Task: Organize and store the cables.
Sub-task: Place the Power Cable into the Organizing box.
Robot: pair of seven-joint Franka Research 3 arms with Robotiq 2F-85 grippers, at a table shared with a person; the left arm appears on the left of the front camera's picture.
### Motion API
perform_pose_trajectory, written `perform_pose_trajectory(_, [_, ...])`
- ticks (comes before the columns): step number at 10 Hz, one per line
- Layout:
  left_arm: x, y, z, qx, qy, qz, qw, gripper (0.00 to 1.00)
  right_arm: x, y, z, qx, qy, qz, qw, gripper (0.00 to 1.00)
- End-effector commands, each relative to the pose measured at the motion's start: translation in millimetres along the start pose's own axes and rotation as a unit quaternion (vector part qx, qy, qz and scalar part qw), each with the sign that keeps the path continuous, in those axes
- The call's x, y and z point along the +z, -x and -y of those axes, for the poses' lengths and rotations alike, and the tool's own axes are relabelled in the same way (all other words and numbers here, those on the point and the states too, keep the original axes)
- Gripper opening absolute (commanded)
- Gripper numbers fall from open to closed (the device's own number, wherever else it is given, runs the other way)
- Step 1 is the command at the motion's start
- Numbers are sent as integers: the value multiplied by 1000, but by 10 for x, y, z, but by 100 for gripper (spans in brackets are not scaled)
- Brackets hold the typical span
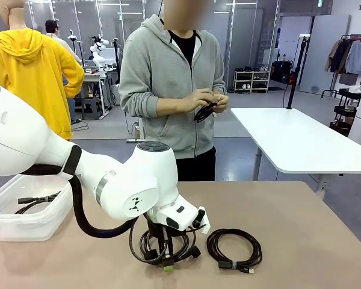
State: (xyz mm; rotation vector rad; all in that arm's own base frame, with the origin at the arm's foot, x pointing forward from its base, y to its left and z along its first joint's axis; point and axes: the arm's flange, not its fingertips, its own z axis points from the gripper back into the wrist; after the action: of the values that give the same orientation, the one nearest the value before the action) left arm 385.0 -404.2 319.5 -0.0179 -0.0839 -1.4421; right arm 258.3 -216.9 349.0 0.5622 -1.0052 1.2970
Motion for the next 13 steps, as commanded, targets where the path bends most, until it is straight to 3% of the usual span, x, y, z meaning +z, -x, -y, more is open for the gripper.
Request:
perform_pose_trajectory(1, [14,-49,12,5,-3,-11,1000,0,-3,-44,14,-11,4,2,1000,100])
perform_pose_trajectory(6, [184,-14,-35,4,-13,-6,1000,0,-3,-44,14,-11,4,2,1000,100])
perform_pose_trajectory(10, [1181,61,-26,-52,-70,-11,996,0,-3,-44,14,-11,4,2,1000,100])
perform_pose_trajectory(12, [1355,60,-10,-60,-86,-5,995,0,-3,-44,14,-11,4,2,1000,100])
perform_pose_trajectory(13, [1211,35,3,-41,-67,2,997,0,-3,-44,14,-11,4,2,1000,100])
